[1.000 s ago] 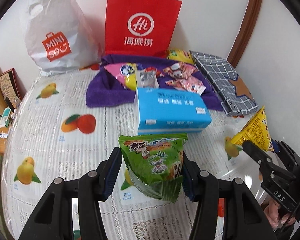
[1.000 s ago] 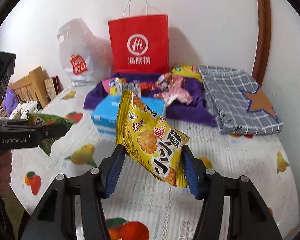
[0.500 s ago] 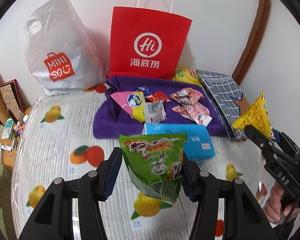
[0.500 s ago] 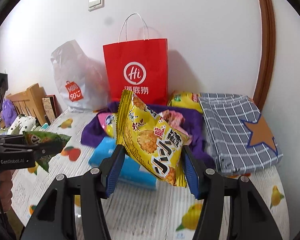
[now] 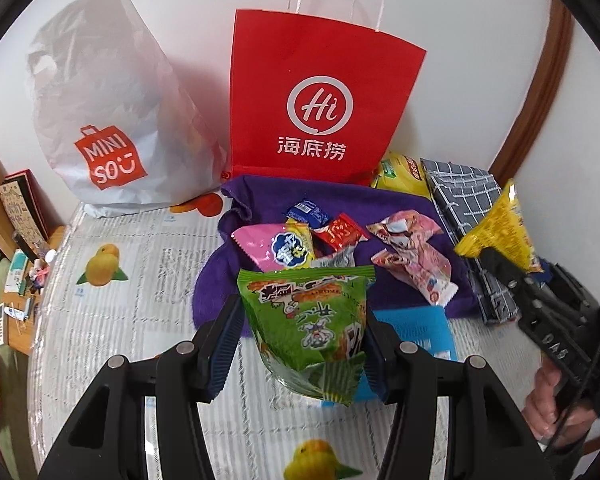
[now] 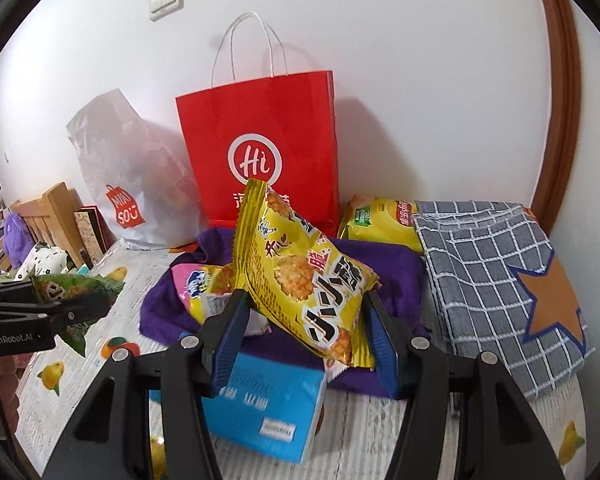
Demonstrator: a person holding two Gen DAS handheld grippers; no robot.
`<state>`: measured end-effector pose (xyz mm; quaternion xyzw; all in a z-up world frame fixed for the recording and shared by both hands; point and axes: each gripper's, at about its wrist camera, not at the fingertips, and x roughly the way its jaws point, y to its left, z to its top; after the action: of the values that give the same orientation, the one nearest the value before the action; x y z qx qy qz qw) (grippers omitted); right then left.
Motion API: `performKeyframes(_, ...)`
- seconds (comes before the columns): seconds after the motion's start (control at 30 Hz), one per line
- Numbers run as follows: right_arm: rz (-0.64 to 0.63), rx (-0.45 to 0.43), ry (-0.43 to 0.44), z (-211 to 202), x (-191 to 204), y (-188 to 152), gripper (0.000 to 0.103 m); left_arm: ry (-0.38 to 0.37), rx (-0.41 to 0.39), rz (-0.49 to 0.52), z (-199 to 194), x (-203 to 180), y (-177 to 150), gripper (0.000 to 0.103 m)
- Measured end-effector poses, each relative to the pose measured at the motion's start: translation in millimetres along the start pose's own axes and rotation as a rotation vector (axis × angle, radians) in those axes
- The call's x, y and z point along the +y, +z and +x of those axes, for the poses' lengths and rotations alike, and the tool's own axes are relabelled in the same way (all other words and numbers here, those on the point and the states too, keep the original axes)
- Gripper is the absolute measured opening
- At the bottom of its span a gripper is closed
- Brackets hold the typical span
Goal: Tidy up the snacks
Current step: 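Carry the yellow and green chip bags over the purple towel with both grippers, then open the right gripper over the towel while the left gripper releases the green bag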
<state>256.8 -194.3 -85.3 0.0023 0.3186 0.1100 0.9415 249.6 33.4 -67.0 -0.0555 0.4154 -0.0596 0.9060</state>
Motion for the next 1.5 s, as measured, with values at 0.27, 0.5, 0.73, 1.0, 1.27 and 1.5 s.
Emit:
performKeyframes(0.27,0.009,0.063,0.012,53.1,-6.7,0.8,0.055,-0.017,0.015,0.009,32.0,-1.4,21.9,0.052)
performKeyframes(0.5,0.015,0.124,0.017,86.4,-17.2,-7.4,0.053,-0.050,0.030,0.014,67.3,-9.4,39.9,0.052)
performKeyframes(0.73,0.017,0.139,0.027,97.1,-25.7,-13.2,0.053,-0.074,0.048,0.018,98.5,-19.6,49.2,0.052)
performKeyframes(1.0,0.008,0.140,0.035,100.1,-29.8,-14.5,0.053,-0.077,0.078,0.028,125.6,-28.1,51.6,0.052)
performKeyframes(1.27,0.014,0.132,0.041,91.8,-31.1,-12.9,0.053,-0.072,0.084,0.032,135.2,-32.0,52.8,0.052)
performKeyframes(1.5,0.023,0.136,0.021,82.5,-34.4,-15.3,0.053,-0.070,0.107,0.030,138.8,-34.1,52.7,0.056)
